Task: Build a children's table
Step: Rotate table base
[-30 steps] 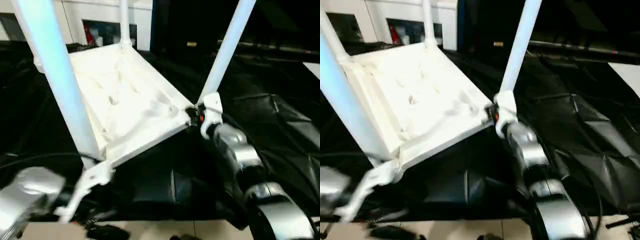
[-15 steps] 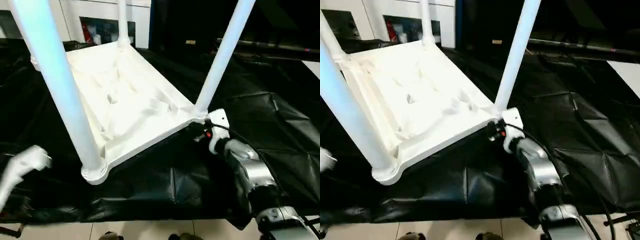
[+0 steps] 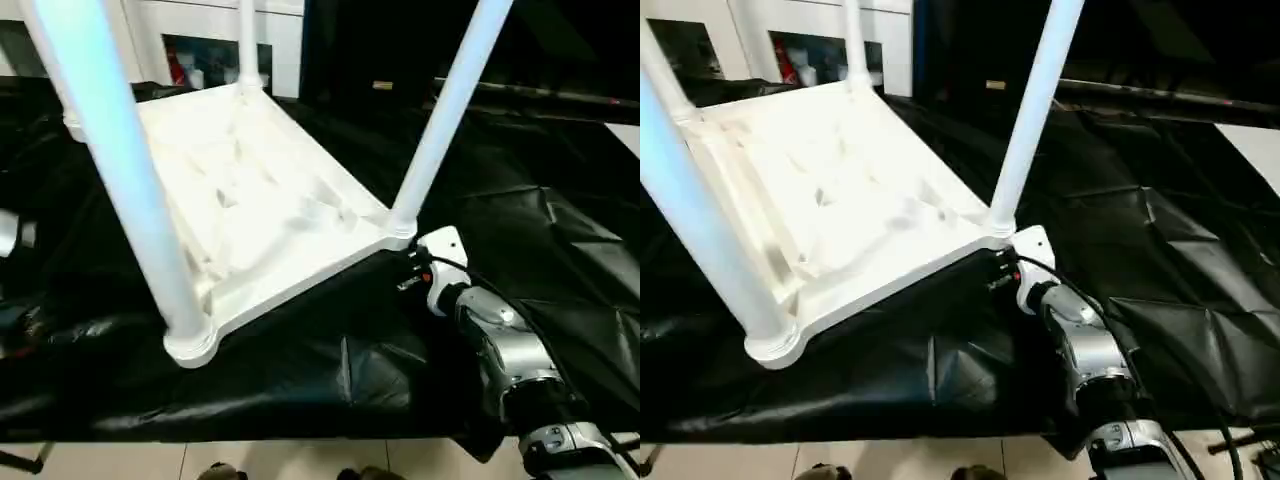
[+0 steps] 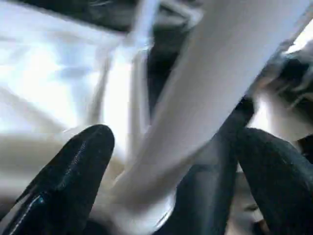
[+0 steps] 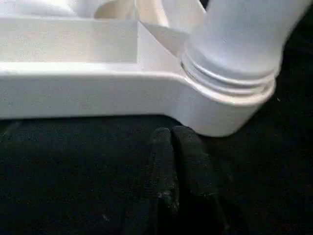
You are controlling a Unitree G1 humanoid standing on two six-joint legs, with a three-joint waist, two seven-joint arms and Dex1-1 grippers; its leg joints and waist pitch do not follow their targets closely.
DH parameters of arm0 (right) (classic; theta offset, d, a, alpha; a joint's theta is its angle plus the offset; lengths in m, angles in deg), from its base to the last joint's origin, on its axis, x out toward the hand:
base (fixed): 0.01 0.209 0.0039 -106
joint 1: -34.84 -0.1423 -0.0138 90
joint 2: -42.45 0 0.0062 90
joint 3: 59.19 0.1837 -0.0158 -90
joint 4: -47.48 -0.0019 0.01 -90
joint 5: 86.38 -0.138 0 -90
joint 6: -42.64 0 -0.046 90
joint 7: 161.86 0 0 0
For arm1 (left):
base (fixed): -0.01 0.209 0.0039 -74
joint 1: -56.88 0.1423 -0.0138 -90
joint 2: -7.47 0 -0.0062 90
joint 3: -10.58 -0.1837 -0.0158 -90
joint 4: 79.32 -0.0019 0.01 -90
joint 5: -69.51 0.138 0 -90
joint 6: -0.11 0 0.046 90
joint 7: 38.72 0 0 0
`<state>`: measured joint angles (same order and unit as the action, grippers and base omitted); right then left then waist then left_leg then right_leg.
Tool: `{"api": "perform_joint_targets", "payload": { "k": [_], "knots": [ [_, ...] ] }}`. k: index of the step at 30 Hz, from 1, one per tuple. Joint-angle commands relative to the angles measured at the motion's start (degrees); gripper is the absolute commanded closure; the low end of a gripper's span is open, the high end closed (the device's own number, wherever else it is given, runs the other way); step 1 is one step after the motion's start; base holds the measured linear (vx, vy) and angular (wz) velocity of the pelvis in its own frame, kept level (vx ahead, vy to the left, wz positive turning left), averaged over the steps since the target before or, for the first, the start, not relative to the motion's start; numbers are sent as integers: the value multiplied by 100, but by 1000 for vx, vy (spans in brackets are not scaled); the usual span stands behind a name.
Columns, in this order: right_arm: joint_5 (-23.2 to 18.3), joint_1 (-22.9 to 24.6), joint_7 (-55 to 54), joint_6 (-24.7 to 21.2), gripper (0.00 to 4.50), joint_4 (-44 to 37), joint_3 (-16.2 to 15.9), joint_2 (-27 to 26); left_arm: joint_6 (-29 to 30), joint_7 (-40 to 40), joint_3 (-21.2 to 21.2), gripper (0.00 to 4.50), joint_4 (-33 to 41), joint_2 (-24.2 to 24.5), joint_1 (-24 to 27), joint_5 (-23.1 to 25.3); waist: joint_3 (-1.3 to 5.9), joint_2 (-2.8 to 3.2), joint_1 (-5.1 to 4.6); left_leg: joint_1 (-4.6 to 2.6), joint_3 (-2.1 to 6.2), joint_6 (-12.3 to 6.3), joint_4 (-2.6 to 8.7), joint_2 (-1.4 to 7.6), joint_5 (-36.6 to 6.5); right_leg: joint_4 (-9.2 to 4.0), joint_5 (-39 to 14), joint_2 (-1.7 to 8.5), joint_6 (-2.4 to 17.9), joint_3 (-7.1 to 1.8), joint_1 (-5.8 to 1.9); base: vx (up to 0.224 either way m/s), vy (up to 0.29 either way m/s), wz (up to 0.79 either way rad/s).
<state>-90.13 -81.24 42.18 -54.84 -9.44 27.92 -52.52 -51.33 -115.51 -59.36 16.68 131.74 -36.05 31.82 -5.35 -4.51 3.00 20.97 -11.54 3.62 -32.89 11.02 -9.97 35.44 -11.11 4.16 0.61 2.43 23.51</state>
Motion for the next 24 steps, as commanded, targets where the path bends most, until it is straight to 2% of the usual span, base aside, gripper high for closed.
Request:
{"api": "perform_joint_targets", "payload": {
  "k": [1,2,6,7,10,11,12,14,16,17,18,19,20,21,22,24],
  "knots": [
    [66,16,-29,-43,447,27,-56,-76,80,78,-343,0,283,-198,-126,-163,347,152,14,-125,70,104,381,177,-1099,-315,-525,298,1319,-271,-243,0,0,0],
    [66,16,-29,-43,447,27,-56,-76,80,78,-343,0,283,-198,-126,-163,349,147,16,-131,69,98,379,180,-1104,-320,-546,304,1311,-275,-243,0,0,0],
    [139,-42,-42,44,447,160,-203,-265,142,196,-825,0,540,-547,-303,-198,355,150,25,-125,78,97,372,187,-1023,-308,-542,304,1265,-272,-246,0,0,0],
    [153,-72,-35,64,447,204,-240,-309,121,245,-976,0,604,-655,-363,-146,354,133,26,-120,76,102,373,188,-1022,-314,-551,300,1260,-270,-251,0,0,0],
    [159,-144,-42,91,447,289,-282,-394,88,377,-1266,0,682,-870,-533,-41,353,153,47,-130,74,143,376,188,-1023,-307,-523,291,1228,-267,-246,0,0,0],
    [178,-197,-62,112,447,354,-286,-439,83,489,-1511,0,732,-1051,-726,-5,366,151,46,-121,82,166,373,184,-999,-293,-475,296,1208,-264,-262,0,0,0],
    [179,-200,-64,113,447,358,-286,-442,83,496,-1526,0,734,-1063,-739,-2,368,157,48,-134,77,181,368,182,-1015,-302,-466,294,1207,-267,-254,0,0,0],
    [190,-236,-81,128,447,398,-286,-469,78,568,-1709,0,758,-1205,-901,35,371,145,48,-107,81,188,362,177,-973,-289,-413,299,1204,-271,-277,0,0,0],
    [185,-272,-114,155,447,418,-269,-509,104,621,-2090,0,720,-1513,-1293,108,383,236,48,-108,83,259,348,156,-1032,-295,-303,288,1218,-266,-281,0,0,0],
    [182,-271,-124,158,447,407,-262,-518,101,620,-2170,0,687,-1579,-1384,129,383,225,55,-106,89,267,345,159,-1049,-287,-312,296,1226,-268,-289,0,0,0],
    [181,-254,-138,160,447,374,-254,-523,34,634,-2324,0,586,-1716,-1555,210,388,313,58,-107,104,307,348,159,-1129,-291,-349,302,1238,-261,-292,0,0,0],
    [181,-254,-138,160,447,374,-254,-523,34,634,-2324,0,586,-1716,-1555,210,387,263,47,-103,104,305,339,159,-1167,-293,-384,299,1247,-260,-309,0,0,0],
    [184,-239,-147,161,447,353,-255,-525,3,620,-2397,0,533,-1774,-1635,240,387,263,47,-103,104,305,339,159,-1167,-293,-384,299,1247,-260,-309,0,0,0],
    [172,-155,-161,163,447,250,-248,-530,-111,597,-2645,0,335,-1977,-1898,373,373,408,42,-113,108,312,340,141,-1283,-338,-433,284,1270,-255,-286,0,0,0],
    [170,-121,-162,166,447,211,-252,-538,-126,570,-2752,0,297,-2045,-1981,401,393,471,76,-101,132,318,319,140,-1259,-290,-363,309,1337,-256,-327,0,0,0],
    [162,-77,-127,194,447,166,-263,-556,-149,547,-2898,0,255,-2136,-2075,450,387,427,62,-84,115,256,316,139,-1201,-309,-261,293,1375,-258,-327,0,0,0]
  ]
}}
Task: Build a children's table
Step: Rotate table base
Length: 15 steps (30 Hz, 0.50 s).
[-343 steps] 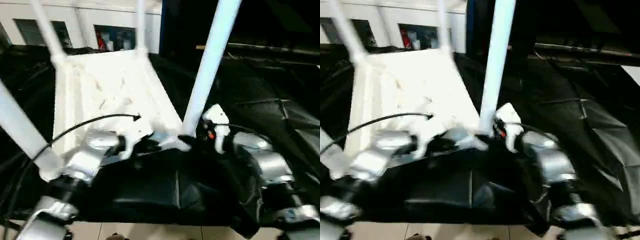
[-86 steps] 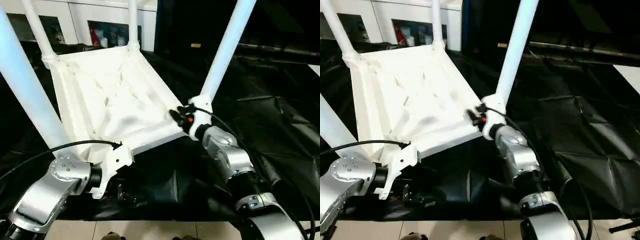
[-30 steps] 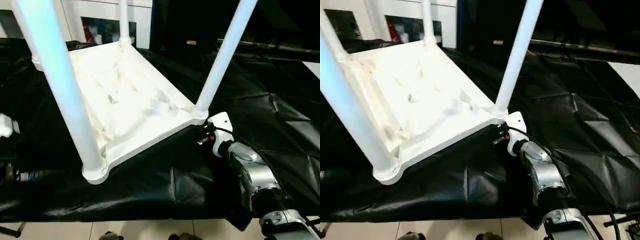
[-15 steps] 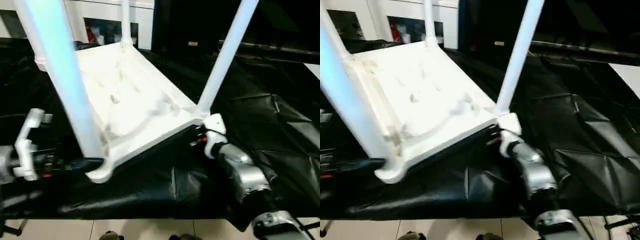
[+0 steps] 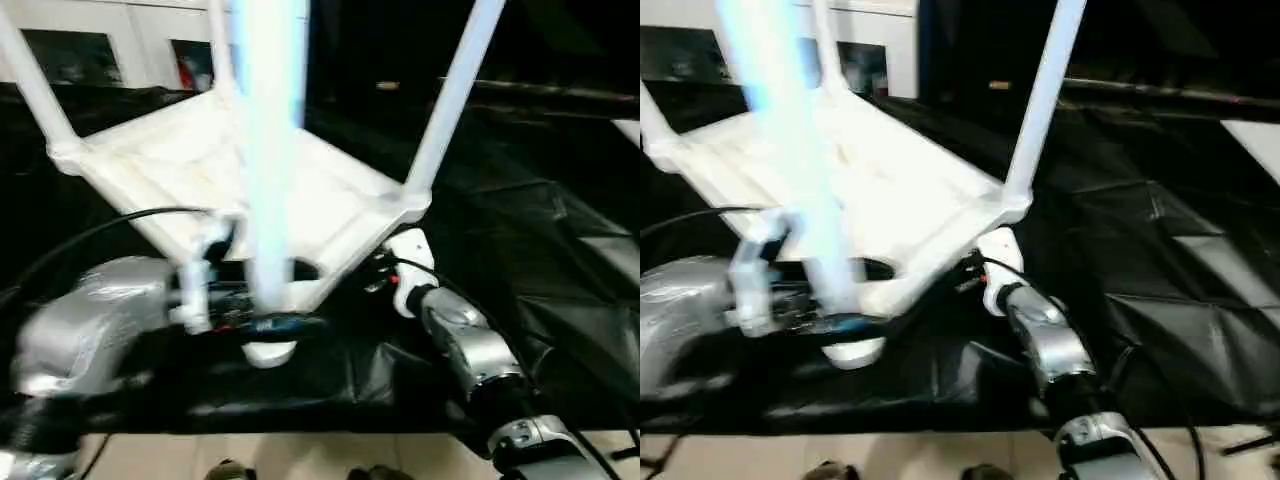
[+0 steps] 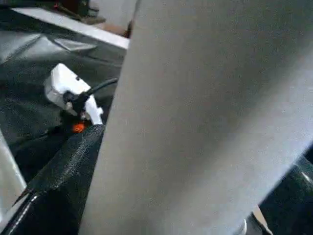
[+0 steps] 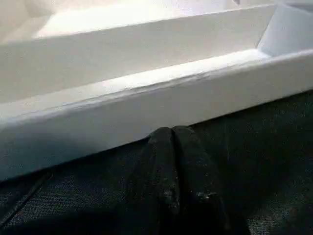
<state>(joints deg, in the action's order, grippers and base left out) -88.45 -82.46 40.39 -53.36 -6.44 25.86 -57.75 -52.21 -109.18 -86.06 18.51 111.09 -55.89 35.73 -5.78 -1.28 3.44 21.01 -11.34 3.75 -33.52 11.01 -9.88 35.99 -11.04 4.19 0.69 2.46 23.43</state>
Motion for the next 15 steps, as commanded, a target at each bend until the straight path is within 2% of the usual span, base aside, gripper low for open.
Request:
{"api": "perform_joint_targets", "payload": {
  "k": [1,2,4,5,6,8,10,11,14,15],
  "knots": [
    [-21,72,100,67,447,-168,-71,-51,-81,-106,-332,0,39,-134,-150,100,435,169,32,-74,104,202,371,129,-1175,-356,-261,296,1404,-255,-333,0,0,0],
    [-32,89,149,97,447,-191,-96,-72,-114,-114,-433,0,-6,-195,-207,140,438,226,41,-62,116,168,365,133,-1160,-355,-312,317,1424,-257,-347,0,0,0],
    [-37,97,230,149,447,-233,-157,-117,-194,-108,-599,0,-118,-324,-321,237,446,204,22,-52,110,124,360,130,-1107,-363,-304,303,1455,-248,-359,0,0,0],
    [-36,91,247,159,447,-237,-173,-132,-223,-106,-637,0,-153,-356,-350,269,431,249,13,-58,112,111,369,135,-1183,-392,-440,303,1453,-242,-341,0,0,0],
    [-36,53,337,189,447,-245,-237,-177,-384,-41,-717,0,-331,-497,-450,410,437,233,4,-56,116,113,367,135,-1238,-396,-546,304,1451,-239,-355,0,0,0],
    [-28,17,443,220,447,-246,-305,-202,-521,-9,-783,0,-450,-583,-511,521,438,241,-4,-48,118,84,364,137,-1222,-404,-603,314,1443,-243,-359,0,0,0],
    [-19,-22,625,272,447,-252,-397,-227,-687,47,-877,0,-586,-690,-580,658,447,229,-32,-33,122,41,363,148,-1156,-393,-530,320,1464,-242,-368,0,0,0],
    [23,-73,702,287,447,-219,-465,-237,-768,124,-912,0,-653,-813,-616,697,452,160,-44,-36,111,11,360,148,-1131,-404,-516,313,1466,-243,-366,0,0,0],
    [84,-187,853,321,447,-121,-566,-262,-923,310,-994,0,-807,-1076,-699,798,446,186,-62,-32,109,-60,351,153,-1070,-402,-541,324,1510,-243,-357,0,0,0],
    [86,-192,860,322,447,-117,-570,-263,-930,320,-999,0,-815,-1089,-703,805,447,152,-64,-28,109,-92,349,154,-1074,-403,-607,329,1505,-245,-362,0,0,0]
  ]
}}
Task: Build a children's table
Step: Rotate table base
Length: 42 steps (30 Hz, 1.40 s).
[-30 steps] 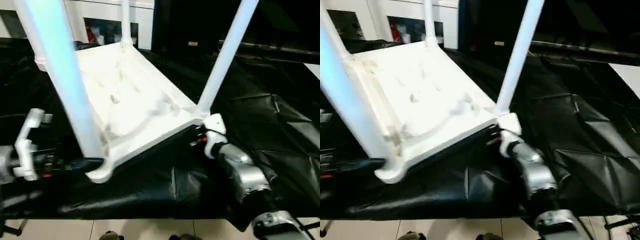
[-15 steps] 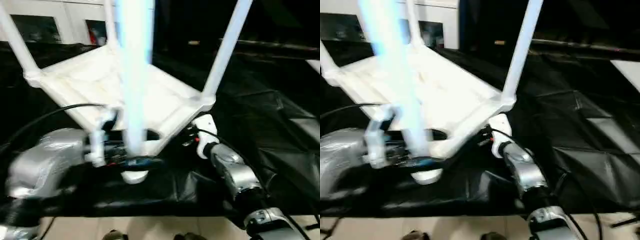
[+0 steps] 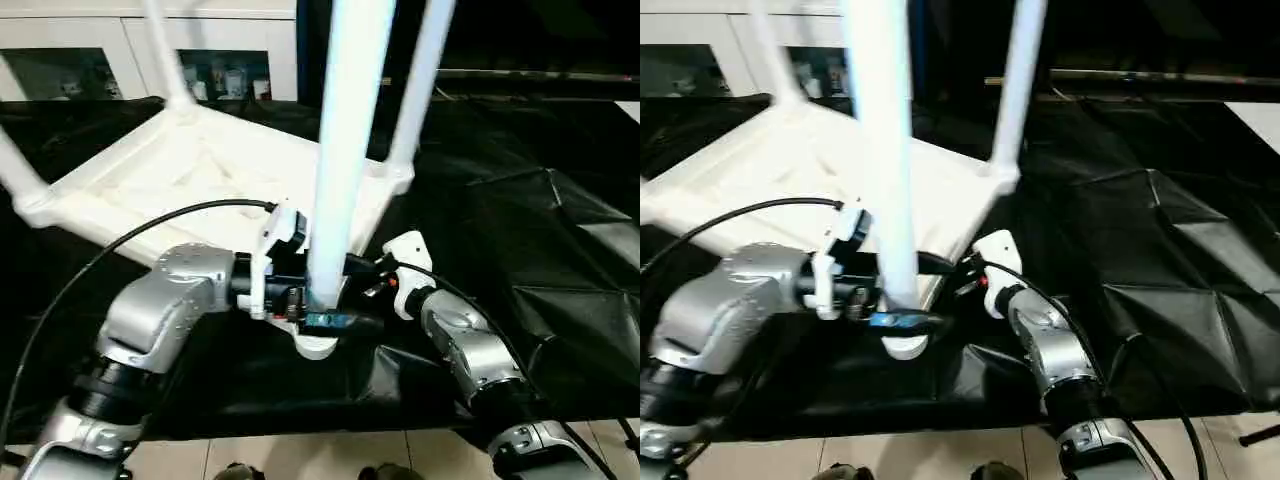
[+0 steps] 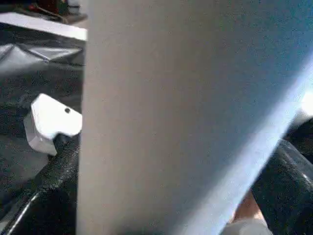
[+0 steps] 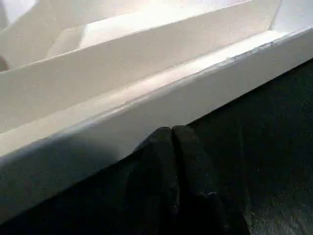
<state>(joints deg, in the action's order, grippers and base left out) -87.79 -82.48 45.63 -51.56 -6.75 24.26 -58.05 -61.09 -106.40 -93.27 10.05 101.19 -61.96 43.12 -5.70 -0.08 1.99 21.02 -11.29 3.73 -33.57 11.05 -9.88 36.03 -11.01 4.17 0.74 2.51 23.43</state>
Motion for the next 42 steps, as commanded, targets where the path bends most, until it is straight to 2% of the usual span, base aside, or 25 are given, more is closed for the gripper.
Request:
{"api": "perform_joint_targets", "payload": {
  "k": [1,2,3,4,5,7,10,12,16,18,23,26,28,29,31,33,35,38,40,42],
  "knots": [
    [117,-364,358,197,447,106,-460,-279,-437,420,-377,0,-391,-466,-247,414,432,27,65,-33,97,-118,354,148,-1108,-435,-744,328,1474,-250,-341,0,0,0],
    [117,-364,358,197,447,106,-460,-279,-437,420,-377,0,-391,-466,-247,414,422,34,62,-46,95,-109,355,148,-1158,-451,-824,321,1461,-249,-327,0,0,0],
    [131,-396,380,211,447,143,-468,-286,-541,470,-393,0,-487,-535,-283,487,424,29,65,-32,107,-94,356,148,-1156,-449,-872,335,1443,-246,-350,0,0,0],
    [130,-424,416,221,447,177,-474,-296,-637,521,-408,0,-582,-604,-326,554,423,-3,62,-24,104,-89,360,155,-1171,-458,-956,345,1394,-251,-354,0,0,0],
    [129,-436,432,228,447,193,-475,-301,-681,568,-415,0,-638,-647,-353,592,430,5,67,-33,107,-107,356,156,-1172,-458,-995,349,1374,-253,-345,0,0,0],
    [145,-471,449,257,447,255,-478,-316,-793,642,-441,0,-748,-756,-400,664,446,-11,72,-28,102,-150,346,156,-1090,-450,-877,347,1388,-256,-349,0,0,0],
    [206,-524,429,323,447,401,-463,-319,-920,786,-547,0,-899,-962,-434,820,449,1,77,-23,96,-226,338,163,-986,-429,-656,347,1475,-250,-341,0,0,0],
    [216,-540,407,338,447,456,-419,-313,-1046,918,-594,0,-1055,-1035,-461,991,452,5,89,-32,95,-245,339,168,-1034,-443,-707,346,1476,-247,-336,0,0,0],
    [195,-571,481,365,447,534,-345,-268,-1448,1275,-562,0,-1538,-1165,-617,1351,444,4,141,-79,102,-141,364,179,-1363,-495,-1129,353,1382,-250,-310,0,0,0],
    [201,-574,491,404,447,557,-328,-240,-1624,1426,-515,0,-1762,-1204,-712,1478,443,-4,171,-74,107,-102,372,181,-1420,-500,-1211,354,1343,-249,-306,0,0,0],
    [178,-572,551,486,447,562,-237,-116,-1853,1504,-243,0,-1950,-1263,-824,1430,444,-3,198,-81,117,-51,383,185,-1564,-513,-1390,372,1306,-244,-293,0,0,0],
    [87,-552,636,473,447,441,-61,127,-1650,935,-135,0,-1611,-968,-678,1151,474,-4,224,-69,128,-64,379,197,-1475,-480,-1256,389,1319,-240,-304,0,0,0],
    [11,-519,789,440,447,327,7,250,-1600,699,-99,0,-1499,-803,-609,1062,474,-23,220,-22,120,-142,370,181,-1276,-451,-928,377,1381,-241,-337,0,0,0],
    [-32,-482,922,444,447,216,47,372,-1517,480,-76,0,-1399,-637,-547,977,495,-45,215,-24,114,-190,352,178,-1104,-425,-682,368,1408,-236,-358,0,0,0],
    [-161,-364,1307,405,447,-101,114,667,-1570,90,-45,0,-1359,-258,-446,939,515,-48,206,1,100,-335,325,169,-900,-388,-366,365,1464,-240,-365,0,0,0],
    [-268,-281,1565,365,447,-332,177,887,-1552,-197,-60,0,-1381,56,-386,958,517,-36,207,-15,90,-434,317,176,-769,-362,-236,337,1454,-232,-349,0,0,0],
    [-311,-261,1660,367,447,-400,216,990,-1560,-286,-28,0,-1432,164,-381,958,509,-9,233,-38,81,-400,314,176,-808,-376,-337,332,1488,-226,-322,0,0,0],
    [-379,-249,1775,354,447,-474,309,1167,-1582,-407,58,0,-1550,334,-409,953,494,-7,266,-60,71,-293,331,197,-1027,-405,-640,342,1530,-229,-299,0,0,0],
    [-379,-249,1775,354,447,-474,309,1167,-1582,-407,58,0,-1550,334,-409,953,489,-7,294,-70,70,-227,336,199,-1130,-416,-800,347,1500,-236,-286,0,0,0],
    [-407,-212,1895,307,447,-566,386,1360,-1697,-431,70,0,-1780,551,-510,1082,488,-10,331,-76,75,-158,345,196,-1193,-427,-950,354,1433,-240,-283,0,0,0]
  ]
}}
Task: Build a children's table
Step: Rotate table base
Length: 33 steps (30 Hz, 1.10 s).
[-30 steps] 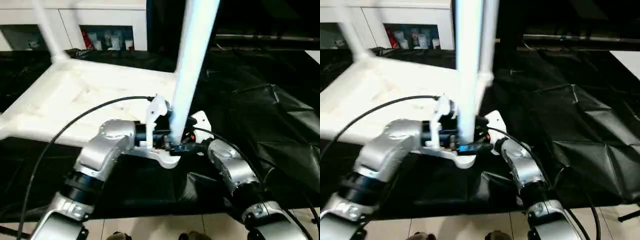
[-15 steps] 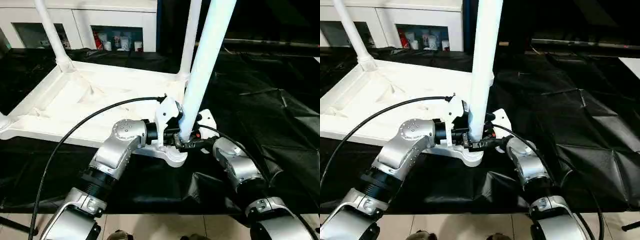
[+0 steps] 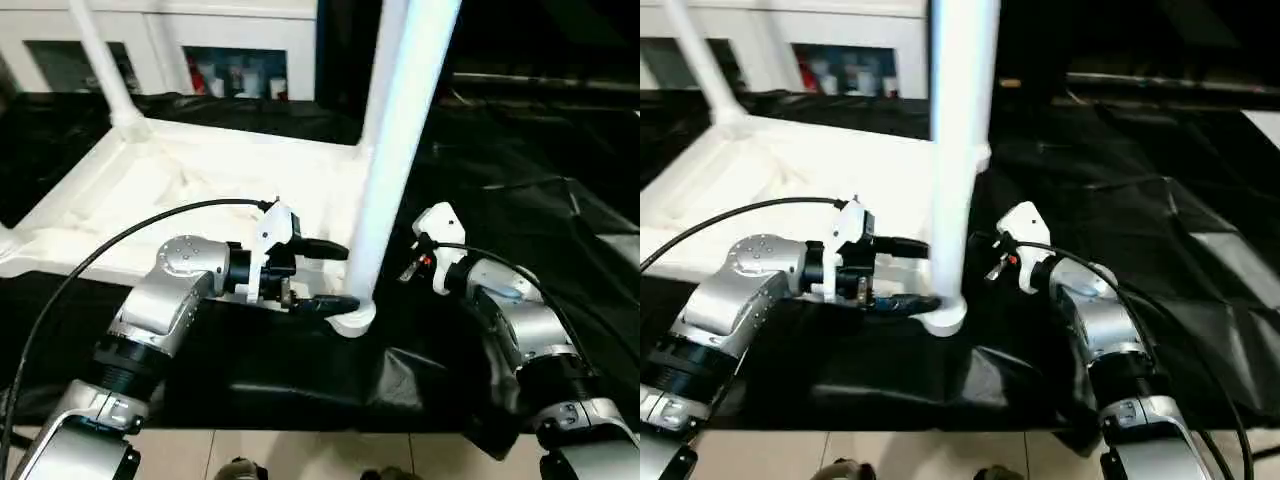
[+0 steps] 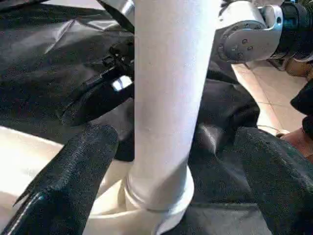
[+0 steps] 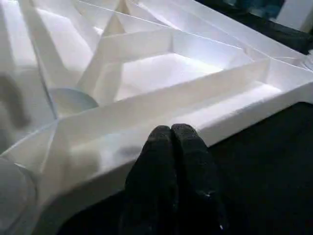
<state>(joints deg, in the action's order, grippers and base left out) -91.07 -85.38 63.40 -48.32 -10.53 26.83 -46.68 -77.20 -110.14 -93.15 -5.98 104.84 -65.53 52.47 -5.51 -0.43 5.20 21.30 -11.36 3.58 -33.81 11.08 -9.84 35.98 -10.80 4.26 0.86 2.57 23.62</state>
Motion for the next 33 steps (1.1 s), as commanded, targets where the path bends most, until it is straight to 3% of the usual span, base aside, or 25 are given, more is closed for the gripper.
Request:
{"api": "perform_joint_targets", "payload": {
  "k": [1,5,8,12,15,18,19,20,21,23,24,26,29,31,33],
  "knots": [
    [-79,78,118,-17,447,-187,129,222,-87,-56,58,0,-177,186,-154,146,472,21,20,-106,85,-127,370,187,-1195,-424,-998,338,1351,-248,-307,0,0,0],
    [-135,233,440,-197,447,-547,62,467,-336,-177,-154,0,-441,456,-218,479,495,12,34,-89,92,-162,364,184,-1057,-411,-849,332,1267,-246,-330,0,0,0],
    [-43,354,310,-455,447,-838,50,636,-511,-130,-244,0,-507,575,-218,763,514,29,38,-73,96,-193,352,187,-900,-387,-622,340,1331,-242,-339,0,0,0],
    [-36,376,-69,-691,447,-825,147,458,106,-190,-113,0,-87,723,-21,491,515,25,29,-71,97,-110,353,192,-992,-377,-782,378,1442,-241,-335,0,0,0],
    [-38,637,115,-856,447,-1067,-113,374,769,-395,27,0,573,1329,431,262,501,23,13,-47,113,-86,371,204,-1036,-368,-884,375,1391,-239,-342,0,0,0],
    [-35,777,281,-1002,447,-1270,-312,354,1319,-502,278,0,1134,1824,796,28,484,26,1,-80,95,-94,370,200,-1092,-373,-1002,337,1354,-242,-296,0,0,0],
    [-24,791,275,-1055,447,-1273,-372,310,1547,-503,435,0,1383,2012,965,-73,458,-9,-14,-84,80,-109,386,198,-1128,-404,-1082,315,1342,-244,-273,0,0,0],
    [-9,789,236,-1071,447,-1256,-430,259,1665,-518,533,0,1528,2139,1082,-130,443,17,-19,-89,96,-81,402,205,-1220,-411,-1268,323,1336,-242,-264,0,0,0],
    [5,786,216,-1079,447,-1246,-494,204,1763,-528,614,0,1633,2241,1179,-175,421,-8,-12,-113,93,-34,403,208,-1358,-434,-1517,340,1288,-250,-234,0,0,0],
    [14,792,207,-1112,447,-1266,-554,133,1891,-520,700,0,1757,2341,1282,-221,400,20,-22,-122,104,20,430,213,-1511,-453,-1761,340,1230,-252,-216,0,0,0],
    [-25,828,256,-1202,447,-1389,-681,-29,2124,-453,837,0,1962,2524,1475,-315,381,-6,-22,-145,116,77,449,214,-1696,-478,-2028,349,1115,-265,-201,0,0,0],
    [-57,846,268,-1277,447,-1517,-823,-223,2299,-365,928,0,2113,2713,1680,-342,369,-2,-32,-147,127,121,470,210,-1795,-482,-2124,341,1040,-269,-185,0,0,0],
    [-122,871,296,-1387,447,-1689,-1000,-430,2455,-174,967,0,2209,2878,1902,-184,379,-6,-81,-128,134,148,478,206,-1705,-459,-1842,334,1034,-277,-195,0,0,0],
    [-201,876,283,-1502,447,-1823,-1163,-688,2551,245,908,0,2093,2977,2104,245,375,-35,-114,-108,133,121,481,205,-1605,-451,-1677,327,1026,-284,-209,0,0,0],
    [-266,833,213,-1545,447,-1839,-1243,-991,2360,800,799,0,1768,2965,2216,728,390,-7,-161,-95,146,83,477,201,-1493,-447,-1579,337,996,-287,-217,0,0,0]
  ]
}}
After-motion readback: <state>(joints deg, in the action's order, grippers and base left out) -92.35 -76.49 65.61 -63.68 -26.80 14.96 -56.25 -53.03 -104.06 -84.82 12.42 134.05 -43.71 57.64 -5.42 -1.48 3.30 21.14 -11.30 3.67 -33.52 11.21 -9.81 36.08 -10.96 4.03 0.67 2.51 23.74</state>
